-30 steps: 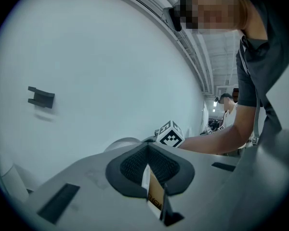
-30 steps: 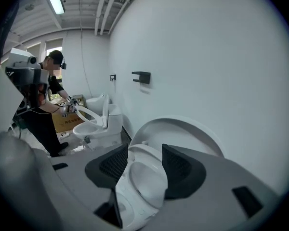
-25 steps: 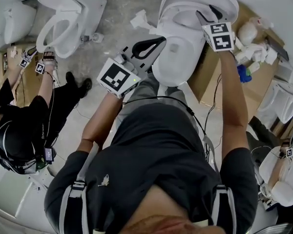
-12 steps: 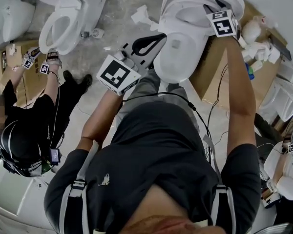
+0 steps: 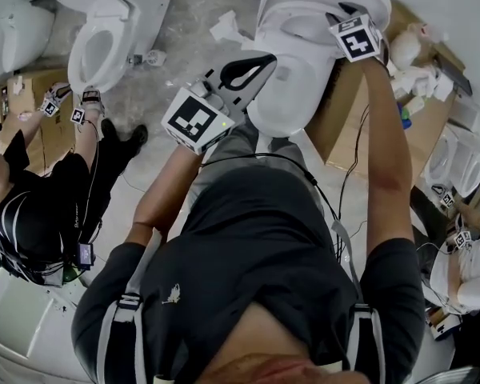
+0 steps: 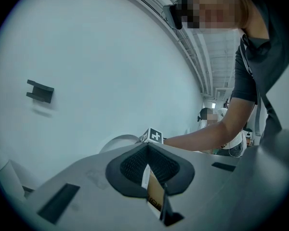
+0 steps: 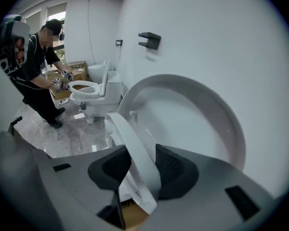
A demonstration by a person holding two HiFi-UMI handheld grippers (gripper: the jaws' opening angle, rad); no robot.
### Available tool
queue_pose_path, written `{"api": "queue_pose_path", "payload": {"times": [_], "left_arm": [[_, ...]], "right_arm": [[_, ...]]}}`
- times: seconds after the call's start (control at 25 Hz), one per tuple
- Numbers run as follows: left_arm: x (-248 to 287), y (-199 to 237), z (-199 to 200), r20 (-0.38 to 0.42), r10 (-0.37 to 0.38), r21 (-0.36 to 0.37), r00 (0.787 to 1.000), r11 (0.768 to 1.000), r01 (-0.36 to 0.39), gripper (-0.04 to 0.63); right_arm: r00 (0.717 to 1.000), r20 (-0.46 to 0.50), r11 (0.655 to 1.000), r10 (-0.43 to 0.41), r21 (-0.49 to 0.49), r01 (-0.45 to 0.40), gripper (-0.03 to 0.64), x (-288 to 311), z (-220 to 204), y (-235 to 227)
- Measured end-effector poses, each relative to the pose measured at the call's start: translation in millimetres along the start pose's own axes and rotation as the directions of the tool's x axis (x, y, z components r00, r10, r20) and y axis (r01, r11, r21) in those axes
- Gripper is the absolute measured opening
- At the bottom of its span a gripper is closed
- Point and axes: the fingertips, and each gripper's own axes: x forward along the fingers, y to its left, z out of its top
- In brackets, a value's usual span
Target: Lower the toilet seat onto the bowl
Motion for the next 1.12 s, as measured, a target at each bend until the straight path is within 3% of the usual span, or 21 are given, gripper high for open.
{"api": "queue_pose_path", "payload": {"times": [1.12], "left_arm": [[35.5,-36.9,-9.5,-0.024,-0.006,0.012,1.0,1.0,0.007,0.004]], "right_arm": [[0.999,-0.011,0.987,0.036,-0.153,-0.037,0.123,-22.5,-20.6,41.5]]}}
